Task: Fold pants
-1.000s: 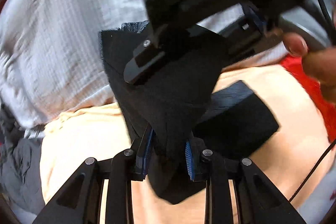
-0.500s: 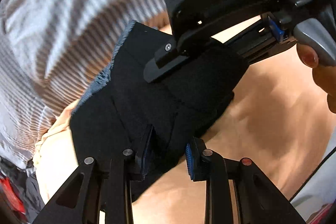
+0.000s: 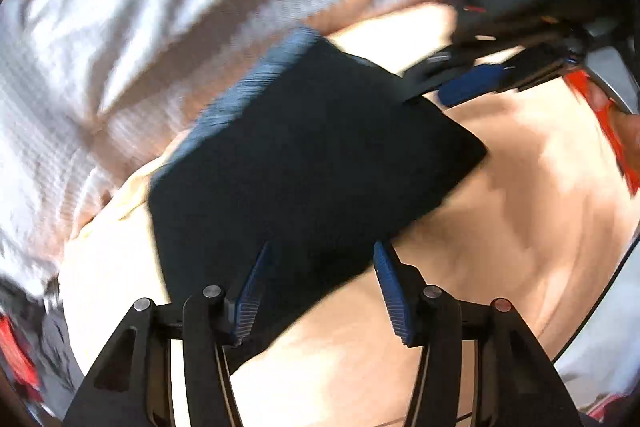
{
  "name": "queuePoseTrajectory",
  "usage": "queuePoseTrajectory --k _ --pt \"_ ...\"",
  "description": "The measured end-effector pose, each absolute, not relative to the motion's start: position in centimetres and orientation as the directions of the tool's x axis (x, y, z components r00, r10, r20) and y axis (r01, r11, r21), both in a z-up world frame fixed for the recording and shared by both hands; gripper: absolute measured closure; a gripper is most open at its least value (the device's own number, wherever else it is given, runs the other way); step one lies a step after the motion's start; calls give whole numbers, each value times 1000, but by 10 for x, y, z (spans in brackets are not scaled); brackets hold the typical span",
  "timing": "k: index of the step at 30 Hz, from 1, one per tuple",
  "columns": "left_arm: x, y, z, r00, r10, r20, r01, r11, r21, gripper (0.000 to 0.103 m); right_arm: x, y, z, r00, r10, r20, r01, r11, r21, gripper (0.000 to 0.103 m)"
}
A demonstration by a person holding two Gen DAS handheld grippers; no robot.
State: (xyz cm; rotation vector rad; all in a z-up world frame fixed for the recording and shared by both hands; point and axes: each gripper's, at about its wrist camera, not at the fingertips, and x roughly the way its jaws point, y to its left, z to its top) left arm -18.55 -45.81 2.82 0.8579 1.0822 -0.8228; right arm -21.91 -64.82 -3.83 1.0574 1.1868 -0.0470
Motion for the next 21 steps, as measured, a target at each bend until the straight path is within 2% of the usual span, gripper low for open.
queuePoseTrajectory --k 4,8,12,13,14,15,17,20,21 --pt "-121 -434 45 291 -148 -945 769 624 139 48 -184 -664 -20 444 407 -798 516 612 599 58" --pt "-30 -406 23 239 -127 -963 560 828 30 48 -133 -661 -26 422 373 -826 473 687 552 58" --pt "21 -384 -8 147 -150 -978 417 906 -76 48 -95 -647 -43 377 385 -842 447 721 530 58" --pt "24 -382 -15 128 -151 -980 401 912 -88 48 -93 -646 -44 372 386 -844 445 724 527 61" --pt "25 -380 -24 104 -156 -982 397 912 -103 48 -91 -645 -44 368 380 -849 439 733 519 77" --pt "23 -379 -30 95 -159 -983 399 910 -109 48 -91 -644 -44 360 373 -855 437 742 508 87" --pt "21 -379 -36 78 -170 -982 404 906 -125 48 -97 -646 -43 356 367 -859 450 739 502 93" --pt "7 -380 -41 45 -207 -977 402 899 -172 48 -115 -650 -48 321 350 -880 471 747 469 93" --pt "0 -386 -41 39 -204 -978 420 892 -170 44 -120 -649 -52 311 350 -884 480 745 463 94"
